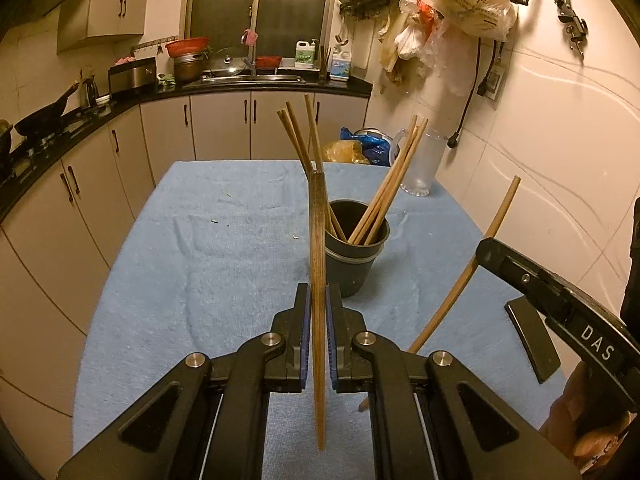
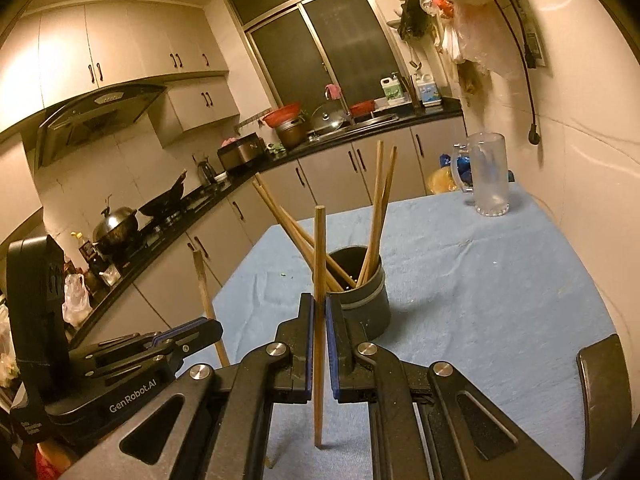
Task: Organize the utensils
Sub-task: 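Lift the chopstick upright with the left gripper while the right gripper carries its chopstick above the cup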
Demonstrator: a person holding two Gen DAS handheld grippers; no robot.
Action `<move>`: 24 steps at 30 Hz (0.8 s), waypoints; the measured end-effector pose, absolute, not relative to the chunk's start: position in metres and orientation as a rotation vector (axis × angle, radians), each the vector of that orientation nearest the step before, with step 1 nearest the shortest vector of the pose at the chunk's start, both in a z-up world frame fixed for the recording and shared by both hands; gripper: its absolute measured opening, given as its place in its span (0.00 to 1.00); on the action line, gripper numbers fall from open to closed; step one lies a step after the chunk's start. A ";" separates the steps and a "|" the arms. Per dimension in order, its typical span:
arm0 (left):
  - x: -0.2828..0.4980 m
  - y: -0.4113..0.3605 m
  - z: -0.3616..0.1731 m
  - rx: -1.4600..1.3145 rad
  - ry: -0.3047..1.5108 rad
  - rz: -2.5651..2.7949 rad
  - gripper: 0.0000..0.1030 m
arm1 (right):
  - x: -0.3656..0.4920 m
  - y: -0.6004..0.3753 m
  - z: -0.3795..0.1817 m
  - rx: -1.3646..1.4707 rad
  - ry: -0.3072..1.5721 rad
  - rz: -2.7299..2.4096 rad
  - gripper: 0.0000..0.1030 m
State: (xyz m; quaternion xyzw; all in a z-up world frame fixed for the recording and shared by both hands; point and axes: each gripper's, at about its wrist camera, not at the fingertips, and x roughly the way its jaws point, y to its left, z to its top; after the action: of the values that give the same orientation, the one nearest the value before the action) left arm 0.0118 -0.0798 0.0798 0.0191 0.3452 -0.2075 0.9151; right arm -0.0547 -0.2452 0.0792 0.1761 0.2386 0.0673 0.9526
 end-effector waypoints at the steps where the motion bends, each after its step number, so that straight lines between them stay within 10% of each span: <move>1: 0.012 -0.080 0.081 0.038 0.711 -0.429 0.07 | -0.055 -0.246 0.080 0.359 0.482 0.133 0.06; 24: 0.018 -0.092 0.095 0.055 0.692 -0.425 0.07 | -0.056 -0.258 0.106 0.369 0.429 0.121 0.06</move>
State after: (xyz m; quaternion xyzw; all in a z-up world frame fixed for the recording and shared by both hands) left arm 0.0183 -0.0922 0.0948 0.0268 0.3366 -0.2068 0.9183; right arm -0.0563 -0.2582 0.1057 0.1821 0.2117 0.0597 0.9584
